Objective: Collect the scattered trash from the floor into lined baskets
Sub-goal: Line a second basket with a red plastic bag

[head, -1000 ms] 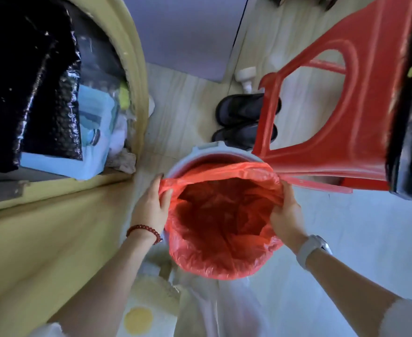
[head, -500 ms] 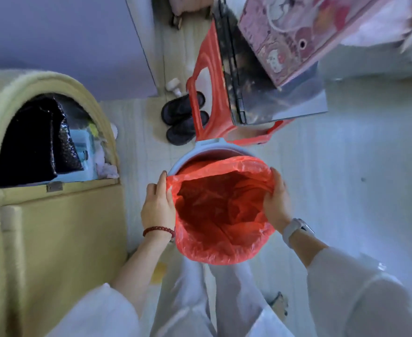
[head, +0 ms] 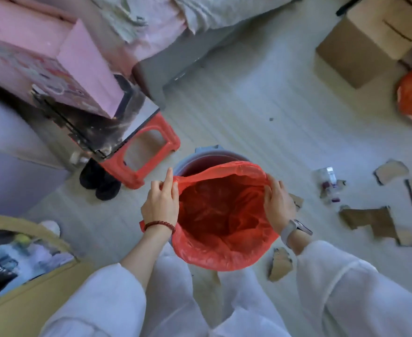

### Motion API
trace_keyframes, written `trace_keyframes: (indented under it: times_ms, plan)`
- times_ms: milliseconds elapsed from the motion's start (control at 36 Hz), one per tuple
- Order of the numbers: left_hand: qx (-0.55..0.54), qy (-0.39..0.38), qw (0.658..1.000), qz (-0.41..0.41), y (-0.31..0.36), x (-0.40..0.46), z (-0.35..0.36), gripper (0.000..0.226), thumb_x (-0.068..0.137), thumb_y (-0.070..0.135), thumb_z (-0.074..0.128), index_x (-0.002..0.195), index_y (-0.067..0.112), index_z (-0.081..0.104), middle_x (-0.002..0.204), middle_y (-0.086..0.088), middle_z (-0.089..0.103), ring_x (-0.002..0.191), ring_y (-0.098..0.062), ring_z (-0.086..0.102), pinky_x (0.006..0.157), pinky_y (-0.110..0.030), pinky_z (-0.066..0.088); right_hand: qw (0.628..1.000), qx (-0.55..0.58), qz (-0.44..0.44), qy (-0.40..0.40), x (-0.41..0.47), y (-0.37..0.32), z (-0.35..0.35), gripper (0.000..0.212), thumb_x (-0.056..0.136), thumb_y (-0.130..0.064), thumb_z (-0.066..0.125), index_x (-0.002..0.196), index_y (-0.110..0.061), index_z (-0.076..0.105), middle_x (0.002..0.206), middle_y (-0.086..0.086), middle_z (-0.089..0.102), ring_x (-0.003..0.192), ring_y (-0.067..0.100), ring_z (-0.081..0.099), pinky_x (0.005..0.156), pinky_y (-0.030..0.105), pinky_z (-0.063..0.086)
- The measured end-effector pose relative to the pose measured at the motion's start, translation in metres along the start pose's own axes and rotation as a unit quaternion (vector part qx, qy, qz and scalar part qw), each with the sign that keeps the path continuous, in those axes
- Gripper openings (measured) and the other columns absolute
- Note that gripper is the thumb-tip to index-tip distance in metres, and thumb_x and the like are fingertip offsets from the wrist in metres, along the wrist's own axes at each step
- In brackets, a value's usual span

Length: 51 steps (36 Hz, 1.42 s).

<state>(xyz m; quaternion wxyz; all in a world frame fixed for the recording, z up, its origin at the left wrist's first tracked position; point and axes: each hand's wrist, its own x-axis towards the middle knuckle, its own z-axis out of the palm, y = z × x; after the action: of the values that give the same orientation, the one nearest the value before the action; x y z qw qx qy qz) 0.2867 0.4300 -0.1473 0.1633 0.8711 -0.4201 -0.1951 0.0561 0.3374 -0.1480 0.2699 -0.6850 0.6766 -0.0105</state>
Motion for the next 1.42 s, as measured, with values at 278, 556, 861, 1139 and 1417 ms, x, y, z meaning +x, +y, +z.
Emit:
trace_keyframes:
  times_ms: [278, 556, 861, 1139, 1417]
  plan:
    - [0.078, -0.126, 0.982, 0.121, 0.205, -0.006, 0.083, 0.041, 0.096, 0.036, 0.039, 0.137, 0.033, 0.040, 0.111, -0.014, 0.051, 0.095, -0.038, 0.057, 0.073, -0.045, 0.045, 0.981, 0.076, 0.159, 0.080, -0.003, 0.174, -0.102, 0.036, 0.097, -0.020, 0.036, 0.132, -0.018, 0.044, 0.120, 0.014, 0.052, 0.106, 0.037, 0.053, 0.083, 0.043, 0.043]
    - [0.111, -0.206, 0.938, 0.256, 0.372, 0.054, 0.150, 0.040, 0.097, 0.038, 0.034, 0.136, 0.035, 0.040, 0.113, -0.014, 0.051, 0.097, -0.040, 0.057, 0.079, -0.045, 0.044, 0.937, 0.125, 0.287, 0.156, 0.051, 0.256, -0.168, 0.036, 0.096, -0.019, 0.038, 0.132, -0.017, 0.046, 0.124, 0.015, 0.052, 0.106, 0.038, 0.054, 0.084, 0.044, 0.043]
    - [0.128, -0.250, 0.881, 0.381, 0.574, 0.190, 0.206, 0.040, 0.096, 0.039, 0.035, 0.137, 0.038, 0.037, 0.108, -0.013, 0.050, 0.091, -0.041, 0.058, 0.080, -0.045, 0.046, 0.873, 0.185, 0.391, 0.226, 0.204, 0.285, -0.258, 0.036, 0.097, -0.020, 0.037, 0.132, -0.017, 0.045, 0.125, 0.014, 0.050, 0.110, 0.037, 0.052, 0.083, 0.041, 0.043]
    - [0.130, -0.264, 0.828, 0.477, 0.760, 0.235, 0.266, 0.039, 0.097, 0.037, 0.032, 0.136, 0.036, 0.037, 0.104, -0.012, 0.048, 0.090, -0.036, 0.057, 0.077, -0.041, 0.044, 0.820, 0.216, 0.451, 0.277, 0.298, 0.350, -0.346, 0.037, 0.097, -0.022, 0.035, 0.133, -0.018, 0.044, 0.125, 0.015, 0.049, 0.107, 0.038, 0.053, 0.084, 0.043, 0.043]
    - [0.192, -0.286, 0.792, 0.504, 0.931, 0.261, 0.388, 0.041, 0.098, 0.038, 0.026, 0.139, 0.036, 0.031, 0.102, -0.009, 0.044, 0.092, -0.035, 0.056, 0.076, -0.038, 0.044, 0.794, 0.251, 0.473, 0.288, 0.421, 0.486, -0.408, 0.041, 0.097, -0.022, 0.036, 0.138, -0.023, 0.038, 0.132, 0.013, 0.046, 0.112, 0.035, 0.052, 0.091, 0.043, 0.043]
